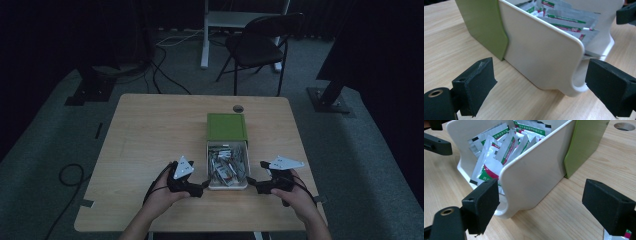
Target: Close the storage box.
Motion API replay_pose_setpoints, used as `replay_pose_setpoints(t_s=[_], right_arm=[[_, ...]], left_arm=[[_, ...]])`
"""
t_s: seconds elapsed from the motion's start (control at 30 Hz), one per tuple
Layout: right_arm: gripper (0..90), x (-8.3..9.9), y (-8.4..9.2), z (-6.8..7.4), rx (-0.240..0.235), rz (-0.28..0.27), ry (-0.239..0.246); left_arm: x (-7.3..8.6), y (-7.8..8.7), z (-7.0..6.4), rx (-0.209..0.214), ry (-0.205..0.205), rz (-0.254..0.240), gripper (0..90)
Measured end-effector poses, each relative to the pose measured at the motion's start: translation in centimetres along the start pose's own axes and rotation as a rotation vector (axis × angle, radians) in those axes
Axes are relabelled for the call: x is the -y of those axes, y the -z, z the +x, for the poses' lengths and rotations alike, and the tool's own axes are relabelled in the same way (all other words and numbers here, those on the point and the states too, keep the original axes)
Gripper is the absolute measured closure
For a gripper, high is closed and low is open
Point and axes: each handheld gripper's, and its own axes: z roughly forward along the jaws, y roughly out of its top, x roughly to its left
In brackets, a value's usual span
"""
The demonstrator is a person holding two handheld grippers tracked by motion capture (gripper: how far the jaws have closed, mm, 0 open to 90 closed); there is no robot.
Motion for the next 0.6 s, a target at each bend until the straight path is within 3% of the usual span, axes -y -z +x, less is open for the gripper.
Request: replay_pose_setpoints(t_s=[0.2,0.6], right_arm=[[13.9,0.08,-0.37,-0.35,0.003,-0.007,-0.023],[13.8,-0.08,-0.57,-0.48,0.012,-0.007,-0.025]], left_arm=[[-0.57,-0.14,0.55,-0.017,-0.009,-0.023,9.5],[-0.69,-0.65,1.07,-0.002,0.013,-0.025,9.5]])
